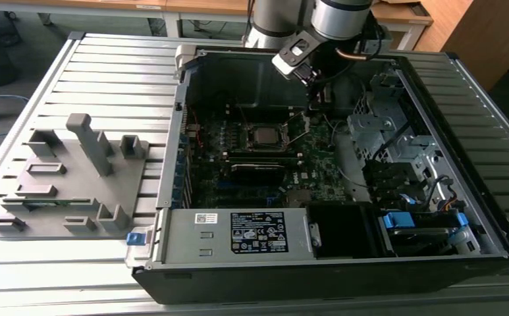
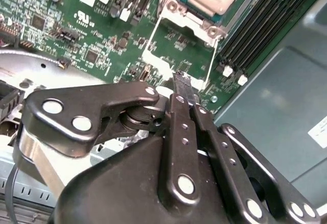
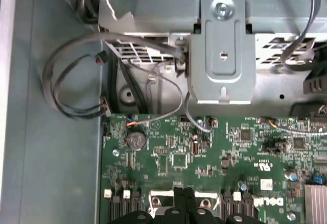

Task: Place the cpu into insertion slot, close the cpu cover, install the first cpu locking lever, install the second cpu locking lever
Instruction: 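Close the cpu cover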

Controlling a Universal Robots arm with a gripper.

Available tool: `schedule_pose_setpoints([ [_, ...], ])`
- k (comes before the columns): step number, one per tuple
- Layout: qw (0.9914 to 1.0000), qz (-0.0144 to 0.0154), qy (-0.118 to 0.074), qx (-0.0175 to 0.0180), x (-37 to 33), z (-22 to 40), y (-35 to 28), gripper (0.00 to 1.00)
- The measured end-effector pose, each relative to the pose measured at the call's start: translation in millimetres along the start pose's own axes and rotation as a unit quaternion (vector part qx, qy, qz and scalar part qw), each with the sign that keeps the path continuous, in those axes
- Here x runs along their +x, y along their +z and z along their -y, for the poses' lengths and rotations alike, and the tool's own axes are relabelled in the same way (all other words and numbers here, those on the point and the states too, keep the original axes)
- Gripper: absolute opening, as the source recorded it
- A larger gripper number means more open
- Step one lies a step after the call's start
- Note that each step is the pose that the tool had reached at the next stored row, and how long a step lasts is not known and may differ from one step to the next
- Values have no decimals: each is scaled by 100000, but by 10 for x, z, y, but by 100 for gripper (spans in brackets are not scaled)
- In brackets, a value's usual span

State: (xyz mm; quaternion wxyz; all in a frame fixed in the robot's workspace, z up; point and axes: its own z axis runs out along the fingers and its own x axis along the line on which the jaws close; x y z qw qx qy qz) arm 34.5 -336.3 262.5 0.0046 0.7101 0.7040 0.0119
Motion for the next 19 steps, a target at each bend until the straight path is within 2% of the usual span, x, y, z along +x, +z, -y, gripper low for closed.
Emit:
schedule_pose_setpoints([
  [6,100000,0,0,1,1,-94,3,11],
  [12,100000,-2,1,-1,3,-149,4,11],
  [19,100000,-6,2,-1,2,-154,14,11],
])
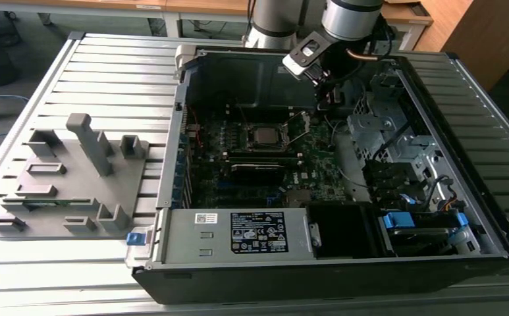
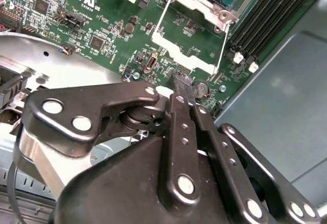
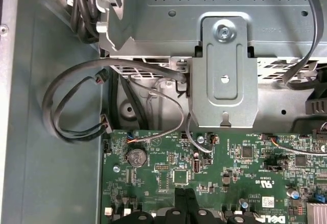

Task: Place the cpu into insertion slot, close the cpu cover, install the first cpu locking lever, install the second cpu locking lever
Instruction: 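Close the cpu cover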

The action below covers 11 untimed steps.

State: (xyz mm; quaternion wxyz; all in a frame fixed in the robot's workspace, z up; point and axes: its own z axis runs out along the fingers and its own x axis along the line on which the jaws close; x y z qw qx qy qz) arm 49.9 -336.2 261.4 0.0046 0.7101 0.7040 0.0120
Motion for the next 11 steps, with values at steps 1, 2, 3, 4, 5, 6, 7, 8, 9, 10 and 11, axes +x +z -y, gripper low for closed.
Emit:
schedule_pose_setpoints([
  [1,100000,9,0,2,0,0,8,11],
  [2,100000,13,1,3,0,0,19,11],
  [3,100000,10,-1,3,0,1,32,11],
  [4,100000,19,-1,1,0,1,45,11],
  [5,100000,34,0,2,0,1,57,11],
  [6,100000,44,-5,2,0,1,68,11],
  [7,100000,51,-3,1,0,1,80,11],
  [8,100000,69,-4,3,-1,2,91,11],
  [9,100000,85,-6,1,-1,2,103,11],
  [10,100000,102,-9,1,-1,2,114,11],
  [11,100000,118,-8,1,-1,2,125,11],
])
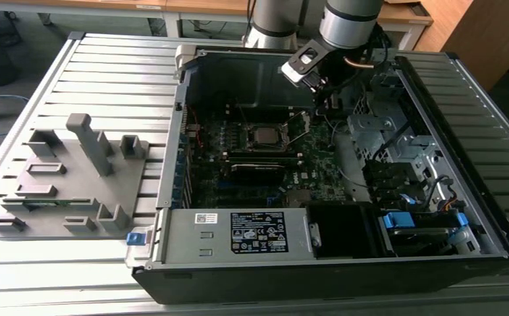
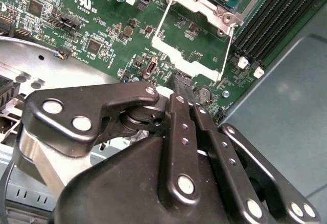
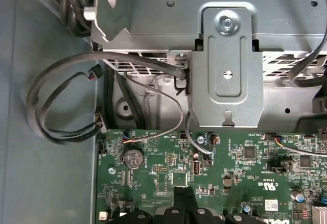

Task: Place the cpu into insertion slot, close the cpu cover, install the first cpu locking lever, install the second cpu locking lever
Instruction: 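Close the cpu cover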

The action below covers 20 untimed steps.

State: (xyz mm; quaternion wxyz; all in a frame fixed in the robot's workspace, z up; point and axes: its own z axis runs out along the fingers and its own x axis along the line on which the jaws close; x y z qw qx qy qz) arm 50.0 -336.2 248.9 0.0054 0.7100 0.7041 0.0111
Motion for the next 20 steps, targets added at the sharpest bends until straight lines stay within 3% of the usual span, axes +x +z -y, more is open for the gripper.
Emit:
schedule_pose_setpoints([
  [13,100000,33,8,-6,0,6,34,11],
  [17,100000,34,1,-158,-1,54,33,11],
  [20,99998,33,2,-585,-1,133,31,11],
])
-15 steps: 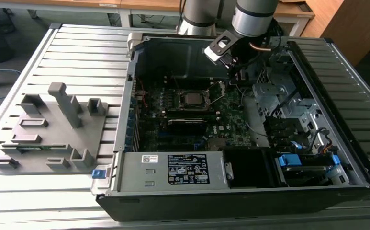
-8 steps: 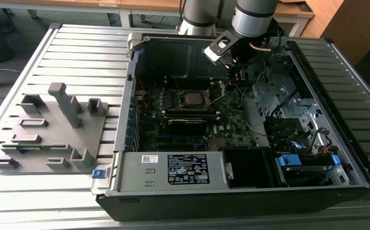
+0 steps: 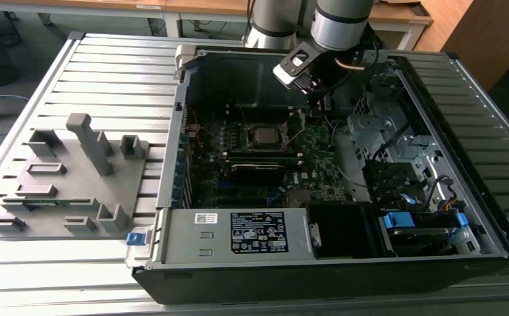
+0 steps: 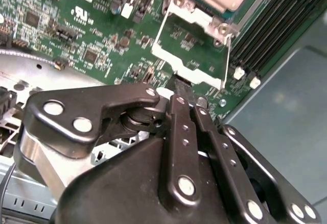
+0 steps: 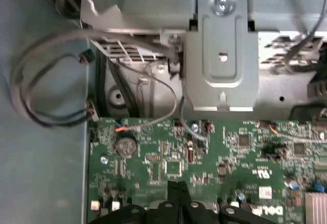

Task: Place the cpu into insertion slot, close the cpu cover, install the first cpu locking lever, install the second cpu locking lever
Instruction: 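Close the cpu cover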

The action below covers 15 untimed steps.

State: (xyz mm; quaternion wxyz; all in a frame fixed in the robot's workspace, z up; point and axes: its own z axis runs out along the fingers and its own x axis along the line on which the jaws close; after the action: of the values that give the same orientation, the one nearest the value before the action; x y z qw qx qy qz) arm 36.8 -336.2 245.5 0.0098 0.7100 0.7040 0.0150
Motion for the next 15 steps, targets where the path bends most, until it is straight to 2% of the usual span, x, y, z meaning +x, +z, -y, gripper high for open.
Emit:
schedule_pose_setpoints([
  [10,99990,-26,-15,-1434,-2,254,-7,11],
  [13,99985,-21,-18,-1732,-3,311,-9,11],
  [15,99984,-18,-18,-1790,-3,322,-10,11],
])
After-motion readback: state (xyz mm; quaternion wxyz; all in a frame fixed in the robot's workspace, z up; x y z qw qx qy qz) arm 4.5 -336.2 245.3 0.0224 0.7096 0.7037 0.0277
